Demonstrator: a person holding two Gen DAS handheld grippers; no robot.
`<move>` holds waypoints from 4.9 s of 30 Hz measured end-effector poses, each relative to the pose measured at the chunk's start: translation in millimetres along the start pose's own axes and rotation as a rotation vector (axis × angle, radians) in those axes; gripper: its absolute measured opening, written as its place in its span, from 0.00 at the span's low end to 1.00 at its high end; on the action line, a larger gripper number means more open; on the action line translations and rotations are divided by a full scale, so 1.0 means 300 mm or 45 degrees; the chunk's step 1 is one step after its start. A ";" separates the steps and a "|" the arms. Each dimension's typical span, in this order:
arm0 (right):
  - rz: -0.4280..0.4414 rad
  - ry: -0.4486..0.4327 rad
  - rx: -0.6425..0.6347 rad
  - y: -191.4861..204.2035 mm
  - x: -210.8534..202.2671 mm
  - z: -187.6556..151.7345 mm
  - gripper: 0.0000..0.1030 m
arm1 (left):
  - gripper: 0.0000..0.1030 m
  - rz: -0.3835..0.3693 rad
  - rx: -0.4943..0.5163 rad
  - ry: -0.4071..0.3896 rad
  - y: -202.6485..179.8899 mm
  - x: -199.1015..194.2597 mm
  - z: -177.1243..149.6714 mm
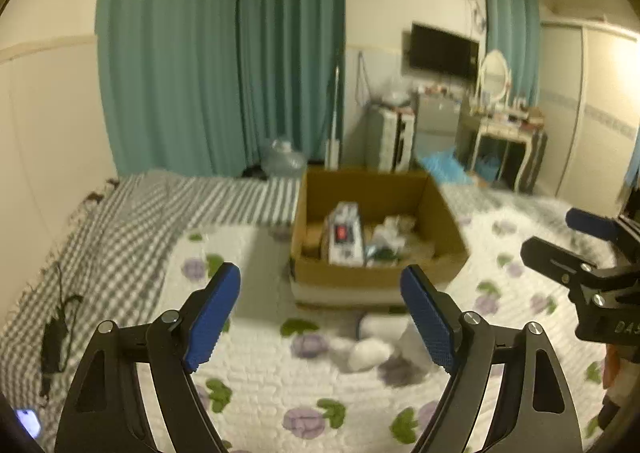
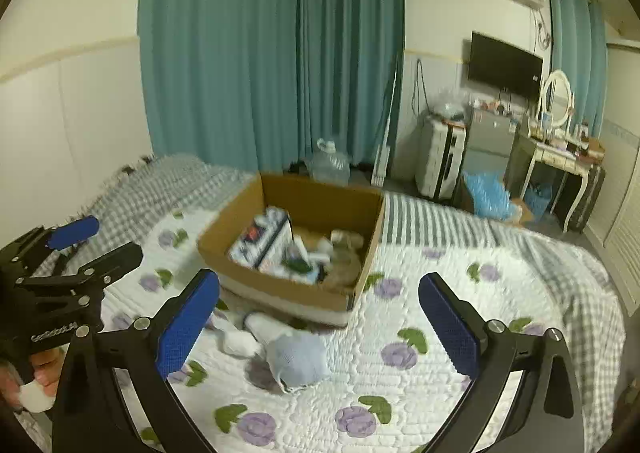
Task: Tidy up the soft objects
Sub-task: 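Grasp the grey mesh bag with the right gripper while the left grasps the white sock, then carry both items over the box and release them inside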
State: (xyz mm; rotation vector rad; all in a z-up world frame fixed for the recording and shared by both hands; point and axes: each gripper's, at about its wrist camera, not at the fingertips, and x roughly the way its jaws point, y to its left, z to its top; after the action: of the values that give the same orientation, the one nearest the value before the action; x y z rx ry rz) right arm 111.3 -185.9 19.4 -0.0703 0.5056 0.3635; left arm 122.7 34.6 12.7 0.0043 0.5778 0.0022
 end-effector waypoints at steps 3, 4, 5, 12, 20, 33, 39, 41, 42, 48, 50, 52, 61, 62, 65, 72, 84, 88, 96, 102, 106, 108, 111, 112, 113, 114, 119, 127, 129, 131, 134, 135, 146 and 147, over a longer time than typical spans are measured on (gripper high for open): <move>0.024 0.075 0.039 -0.018 0.129 -0.074 0.98 | 0.81 0.022 0.026 0.053 -0.008 0.052 -0.067; 0.034 0.098 0.055 -0.030 0.169 -0.088 0.98 | 0.81 0.020 0.024 0.078 -0.009 0.081 -0.087; 0.044 0.124 0.069 -0.035 0.208 -0.111 0.98 | 0.81 0.018 0.022 0.101 -0.014 0.104 -0.110; 0.069 0.270 0.077 -0.046 0.417 -0.244 0.98 | 0.81 0.005 0.065 0.244 -0.031 0.249 -0.219; 0.105 0.424 0.131 -0.075 0.580 -0.366 0.98 | 0.81 -0.035 0.071 0.354 -0.043 0.348 -0.283; 0.223 0.379 0.065 0.010 0.559 -0.397 0.54 | 0.81 -0.044 0.100 0.399 -0.023 0.324 -0.316; 0.127 0.315 0.063 -0.043 0.486 -0.369 0.53 | 0.81 -0.135 0.139 0.437 -0.097 0.333 -0.327; 0.107 0.315 0.067 -0.054 0.486 -0.363 0.53 | 0.81 -0.139 0.126 0.457 -0.121 0.358 -0.324; 0.099 0.317 0.073 -0.066 0.482 -0.361 0.53 | 0.81 -0.129 0.105 0.469 -0.128 0.377 -0.320; 0.066 0.325 0.087 -0.110 0.484 -0.352 0.53 | 0.78 -0.152 0.027 0.463 -0.145 0.471 -0.308; 0.060 0.330 0.085 -0.112 0.493 -0.352 0.53 | 0.78 -0.145 0.042 0.466 -0.157 0.503 -0.313; 0.061 0.339 0.091 -0.113 0.507 -0.354 0.53 | 0.66 -0.154 0.043 0.475 -0.161 0.531 -0.318; 0.052 0.349 0.110 -0.113 0.521 -0.366 0.53 | 0.40 -0.173 0.066 0.398 -0.143 0.490 -0.320; 0.052 0.347 0.113 -0.112 0.518 -0.367 0.53 | 0.40 -0.172 0.072 0.389 -0.143 0.476 -0.320; 0.049 0.340 0.116 -0.102 0.499 -0.373 0.53 | 0.40 -0.173 0.087 0.366 -0.132 0.425 -0.315; 0.021 0.316 0.132 -0.074 0.400 -0.386 0.52 | 0.40 -0.169 0.118 0.294 -0.120 0.293 -0.287; -0.034 0.185 0.216 -0.015 0.117 -0.340 0.52 | 0.40 -0.180 0.183 0.136 -0.125 0.032 -0.194; -0.061 0.121 0.195 0.015 0.042 -0.274 0.52 | 0.40 -0.189 0.226 0.058 -0.112 -0.038 -0.141; -0.043 0.008 0.172 0.041 0.008 -0.065 0.52 | 0.40 -0.136 0.313 -0.070 -0.103 -0.041 -0.009; -0.052 -0.054 0.177 0.033 0.085 0.098 0.52 | 0.40 -0.130 0.353 -0.098 -0.114 0.055 0.086; 0.002 -0.089 0.226 0.009 0.171 0.203 0.52 | 0.40 -0.146 0.362 -0.100 -0.134 0.156 0.169; 0.004 -0.096 0.233 -0.001 0.222 0.247 0.52 | 0.40 -0.152 0.369 -0.100 -0.151 0.207 0.205; -0.015 -0.080 0.236 -0.029 0.325 0.294 0.52 | 0.40 -0.142 0.385 -0.111 -0.181 0.284 0.250; -0.028 -0.075 0.237 -0.041 0.350 0.301 0.52 | 0.40 -0.143 0.391 -0.105 -0.192 0.328 0.265; -0.048 -0.063 0.236 -0.058 0.388 0.307 0.52 | 0.40 -0.145 0.393 -0.092 -0.199 0.359 0.272; -0.058 -0.054 0.239 -0.076 0.414 0.307 0.52 | 0.40 -0.137 0.393 -0.075 -0.204 0.395 0.281; -0.071 0.029 0.270 -0.164 0.577 0.269 0.52 | 0.40 -0.089 0.426 0.008 -0.233 0.572 0.282; -0.025 0.084 0.342 -0.225 0.724 0.173 0.55 | 0.44 -0.093 0.425 0.128 -0.231 0.712 0.270; -0.019 0.070 0.343 -0.225 0.733 0.171 0.55 | 0.45 -0.072 0.434 0.131 -0.239 0.710 0.264; -0.006 0.058 0.357 -0.227 0.736 0.173 0.65 | 0.59 0.008 0.437 0.139 -0.252 0.712 0.260; 0.012 0.006 0.379 -0.223 0.712 0.191 0.88 | 0.61 0.052 0.414 0.141 -0.248 0.696 0.258; -0.013 -0.021 0.386 -0.223 0.686 0.200 0.88 | 0.61 0.064 0.407 0.145 -0.244 0.684 0.258; -0.100 -0.148 0.373 -0.195 0.266 0.375 0.88 | 0.61 0.080 0.349 -0.121 -0.222 0.181 0.423; -0.109 -0.171 0.361 -0.188 0.212 0.396 0.88 | 0.61 0.082 0.345 -0.161 -0.222 0.120 0.440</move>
State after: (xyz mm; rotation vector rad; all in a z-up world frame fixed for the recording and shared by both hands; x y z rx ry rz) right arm 237.9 -199.6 91.0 0.2053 0.4160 0.2086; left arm 224.9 -32.3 103.2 0.2847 0.4475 -0.0137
